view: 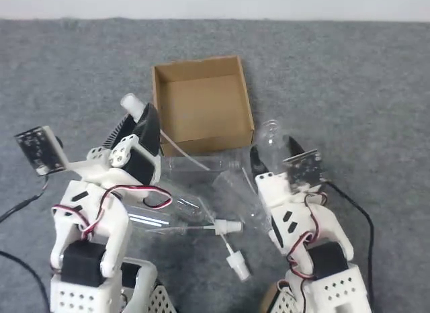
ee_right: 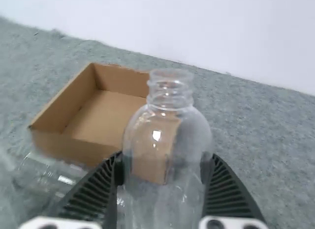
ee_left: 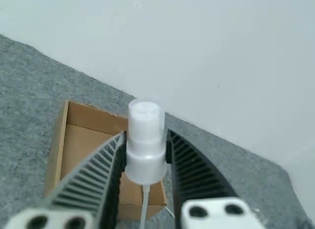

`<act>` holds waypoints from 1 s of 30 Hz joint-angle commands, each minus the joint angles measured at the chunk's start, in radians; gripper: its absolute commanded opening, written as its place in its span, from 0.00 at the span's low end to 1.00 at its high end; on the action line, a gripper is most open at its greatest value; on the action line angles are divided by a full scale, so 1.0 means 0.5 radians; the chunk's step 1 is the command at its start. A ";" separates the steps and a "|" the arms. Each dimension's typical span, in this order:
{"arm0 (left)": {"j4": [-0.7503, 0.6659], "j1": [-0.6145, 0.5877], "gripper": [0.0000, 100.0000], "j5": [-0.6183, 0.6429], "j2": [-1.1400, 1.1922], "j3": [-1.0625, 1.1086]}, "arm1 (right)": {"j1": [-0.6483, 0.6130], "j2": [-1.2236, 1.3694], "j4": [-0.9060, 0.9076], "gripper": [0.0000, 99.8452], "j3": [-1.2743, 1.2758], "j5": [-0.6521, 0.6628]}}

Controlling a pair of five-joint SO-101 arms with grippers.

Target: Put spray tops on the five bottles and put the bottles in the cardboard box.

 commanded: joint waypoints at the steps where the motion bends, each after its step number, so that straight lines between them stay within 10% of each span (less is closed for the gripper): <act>1: -0.068 -0.012 0.01 0.147 -0.040 -0.035 | -0.075 -0.044 -0.051 0.10 0.003 0.147; 30: -0.055 -0.334 0.01 0.816 -0.040 -0.017 | -0.222 -0.044 -0.032 0.10 0.071 0.423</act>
